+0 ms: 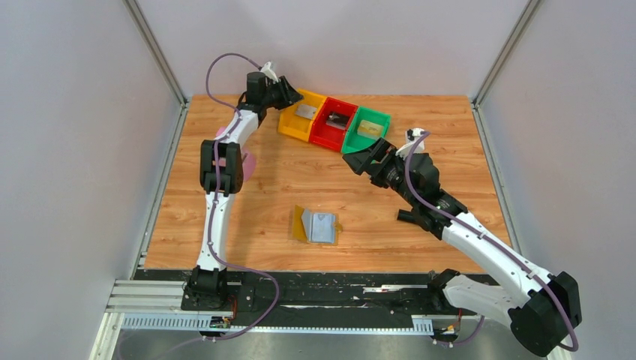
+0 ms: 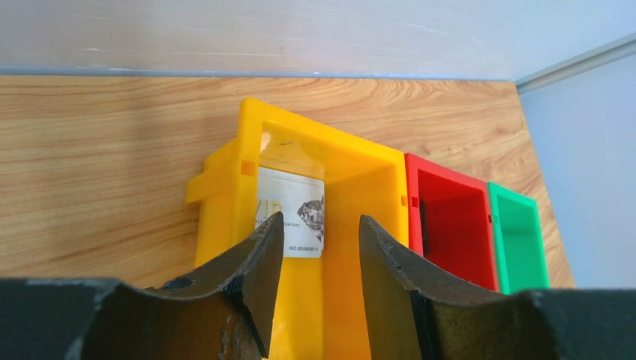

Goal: Take the credit cards out of the card holder
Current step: Place the credit card in the storage box, then remove the credit card from the card holder.

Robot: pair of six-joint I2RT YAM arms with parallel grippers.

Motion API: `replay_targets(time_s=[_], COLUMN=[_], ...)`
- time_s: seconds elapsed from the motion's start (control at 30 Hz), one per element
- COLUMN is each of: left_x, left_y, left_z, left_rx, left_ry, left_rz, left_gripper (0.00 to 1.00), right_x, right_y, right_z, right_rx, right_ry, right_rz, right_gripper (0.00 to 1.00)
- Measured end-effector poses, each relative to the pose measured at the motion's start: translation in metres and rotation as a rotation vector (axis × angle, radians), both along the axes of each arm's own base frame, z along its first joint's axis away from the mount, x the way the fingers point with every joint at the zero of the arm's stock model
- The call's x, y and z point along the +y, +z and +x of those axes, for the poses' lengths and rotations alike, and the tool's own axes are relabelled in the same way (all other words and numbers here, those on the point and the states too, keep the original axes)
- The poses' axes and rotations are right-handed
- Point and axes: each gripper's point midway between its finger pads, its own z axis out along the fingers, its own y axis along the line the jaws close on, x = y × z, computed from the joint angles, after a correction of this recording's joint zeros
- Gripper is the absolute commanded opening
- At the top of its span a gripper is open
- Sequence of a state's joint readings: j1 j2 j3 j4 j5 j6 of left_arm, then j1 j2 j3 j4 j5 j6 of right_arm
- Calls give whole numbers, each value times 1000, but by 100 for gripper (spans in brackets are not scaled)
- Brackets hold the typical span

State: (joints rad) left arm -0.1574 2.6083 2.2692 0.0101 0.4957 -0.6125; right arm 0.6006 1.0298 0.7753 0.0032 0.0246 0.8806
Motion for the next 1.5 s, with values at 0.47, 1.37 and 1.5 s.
replay_targets(time_s=[0.47, 1.37, 1.5], left_x=[-4, -42, -55], left_y=[0, 50, 50], left_z=[-21, -317, -367], left_rx=[66, 412, 423], left_ry=[-59, -356, -430], left_rz=[55, 44, 58], left_gripper=[53, 46, 43], right_x=[4, 50, 58], right_y=[2, -103, -118], right_z=[-8, -73, -82], right_rx=[7, 381, 423], right_ry=[40, 371, 396], right_rz=[9, -128, -152], right_gripper=[95, 54, 54])
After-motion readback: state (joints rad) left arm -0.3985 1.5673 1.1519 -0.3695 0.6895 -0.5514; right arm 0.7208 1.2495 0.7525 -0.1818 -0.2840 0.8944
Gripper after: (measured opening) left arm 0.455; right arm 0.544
